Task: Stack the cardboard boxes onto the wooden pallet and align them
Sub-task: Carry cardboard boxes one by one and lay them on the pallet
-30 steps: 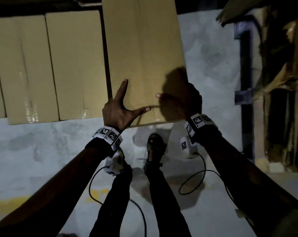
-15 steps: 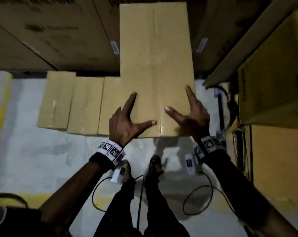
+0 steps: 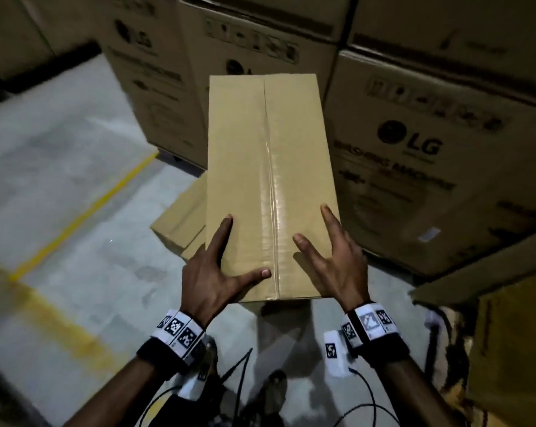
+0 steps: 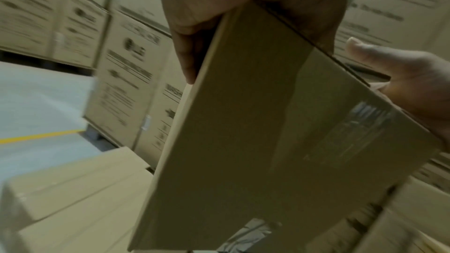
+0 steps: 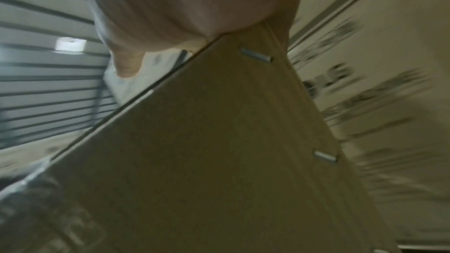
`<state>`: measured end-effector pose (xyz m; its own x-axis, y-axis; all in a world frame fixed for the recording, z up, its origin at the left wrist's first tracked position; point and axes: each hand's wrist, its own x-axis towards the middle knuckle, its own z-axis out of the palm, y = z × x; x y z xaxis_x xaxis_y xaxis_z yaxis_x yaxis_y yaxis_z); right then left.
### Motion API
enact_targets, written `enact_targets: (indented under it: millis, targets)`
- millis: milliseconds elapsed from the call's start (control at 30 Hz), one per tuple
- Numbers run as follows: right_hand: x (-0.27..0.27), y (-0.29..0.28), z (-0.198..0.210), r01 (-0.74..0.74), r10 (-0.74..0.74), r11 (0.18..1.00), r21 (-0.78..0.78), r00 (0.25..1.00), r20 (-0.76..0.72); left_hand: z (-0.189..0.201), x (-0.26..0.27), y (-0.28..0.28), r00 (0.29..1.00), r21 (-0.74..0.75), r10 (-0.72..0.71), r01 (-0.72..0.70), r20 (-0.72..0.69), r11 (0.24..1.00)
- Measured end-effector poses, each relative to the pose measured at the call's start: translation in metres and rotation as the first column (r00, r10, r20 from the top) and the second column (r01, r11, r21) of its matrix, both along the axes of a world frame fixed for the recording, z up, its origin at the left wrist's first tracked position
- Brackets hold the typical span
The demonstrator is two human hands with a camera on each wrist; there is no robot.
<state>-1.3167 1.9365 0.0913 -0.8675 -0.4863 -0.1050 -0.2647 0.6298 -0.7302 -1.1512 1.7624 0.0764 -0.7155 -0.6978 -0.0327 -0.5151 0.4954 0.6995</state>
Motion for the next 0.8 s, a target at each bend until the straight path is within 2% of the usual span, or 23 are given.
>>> enact_targets:
  millis: [267, 500, 700, 800]
  targets:
    - [0.021, -0.132, 0.021, -0.265, 0.263, 0.964, -0.018, 0.962, -0.068, 0.012, 0.061, -0.093, 0.972, 0.032, 0.226, -0.225, -0.061, 0.974]
    - [0.053, -0.285, 0.031, -0.419, 0.415, 0.908, -0.01, 0.901, -0.125, 0.01, 0.111, -0.208, 0.916, 0.048, 0.393, -0.39, -0.079, 0.92]
    - [0.101, -0.43, 0.028, -0.558, 0.546, 0.829, -0.03, 0.821, -0.17, 0.012, 0.172, -0.317, 0.842, 0.029, 0.532, -0.532, -0.086, 0.846]
    - [0.129, -0.496, 0.022, -0.629, 0.615, 0.775, -0.059, 0.772, -0.16, 0.012, 0.206, -0.36, 0.783, 0.039, 0.616, -0.616, -0.082, 0.787]
